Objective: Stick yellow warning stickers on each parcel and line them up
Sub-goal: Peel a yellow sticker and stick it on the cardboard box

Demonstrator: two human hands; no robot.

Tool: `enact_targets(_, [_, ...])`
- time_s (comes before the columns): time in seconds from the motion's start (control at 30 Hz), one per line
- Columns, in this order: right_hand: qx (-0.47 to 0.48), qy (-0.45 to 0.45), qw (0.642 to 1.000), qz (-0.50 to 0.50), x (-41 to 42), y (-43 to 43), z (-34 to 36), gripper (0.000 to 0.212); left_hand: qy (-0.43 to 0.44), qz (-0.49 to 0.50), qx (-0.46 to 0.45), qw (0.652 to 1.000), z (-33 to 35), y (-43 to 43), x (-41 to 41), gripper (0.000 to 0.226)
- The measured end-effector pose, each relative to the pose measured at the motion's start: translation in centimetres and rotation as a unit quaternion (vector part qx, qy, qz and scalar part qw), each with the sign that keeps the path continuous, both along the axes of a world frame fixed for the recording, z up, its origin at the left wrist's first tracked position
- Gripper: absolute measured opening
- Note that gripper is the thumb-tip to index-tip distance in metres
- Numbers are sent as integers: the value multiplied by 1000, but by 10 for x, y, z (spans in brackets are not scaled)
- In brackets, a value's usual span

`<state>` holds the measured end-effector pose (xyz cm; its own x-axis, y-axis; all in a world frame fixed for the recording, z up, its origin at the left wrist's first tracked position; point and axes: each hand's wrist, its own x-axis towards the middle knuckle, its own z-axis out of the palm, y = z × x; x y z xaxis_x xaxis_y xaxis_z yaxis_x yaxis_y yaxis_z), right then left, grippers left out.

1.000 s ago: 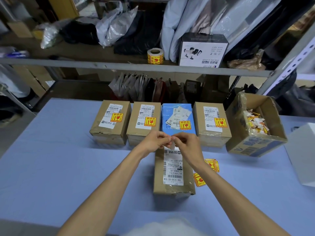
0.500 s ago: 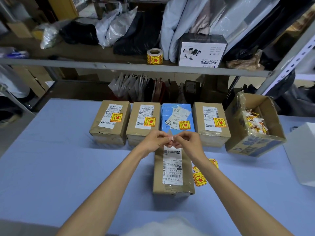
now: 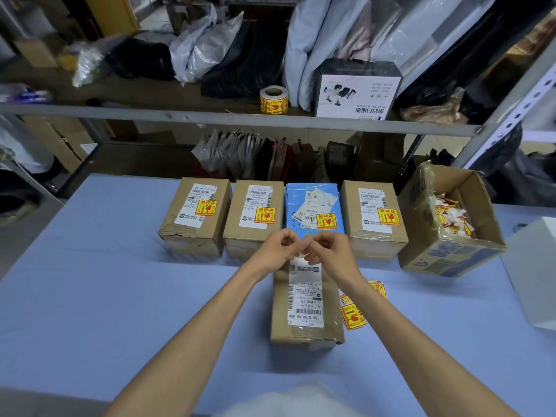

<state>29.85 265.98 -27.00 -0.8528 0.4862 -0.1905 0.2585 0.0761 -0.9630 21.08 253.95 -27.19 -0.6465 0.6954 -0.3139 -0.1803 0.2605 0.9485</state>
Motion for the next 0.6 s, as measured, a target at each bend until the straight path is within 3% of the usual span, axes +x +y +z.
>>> enact_targets(0.3, [-101,14,995,-11,4,1,7,14,7,43,1,999,0,3,-5,19])
enact_targets(0.6, [-144,19,989,-7,5,-3,4,36,94,61,-32,993,0,11,-10,21])
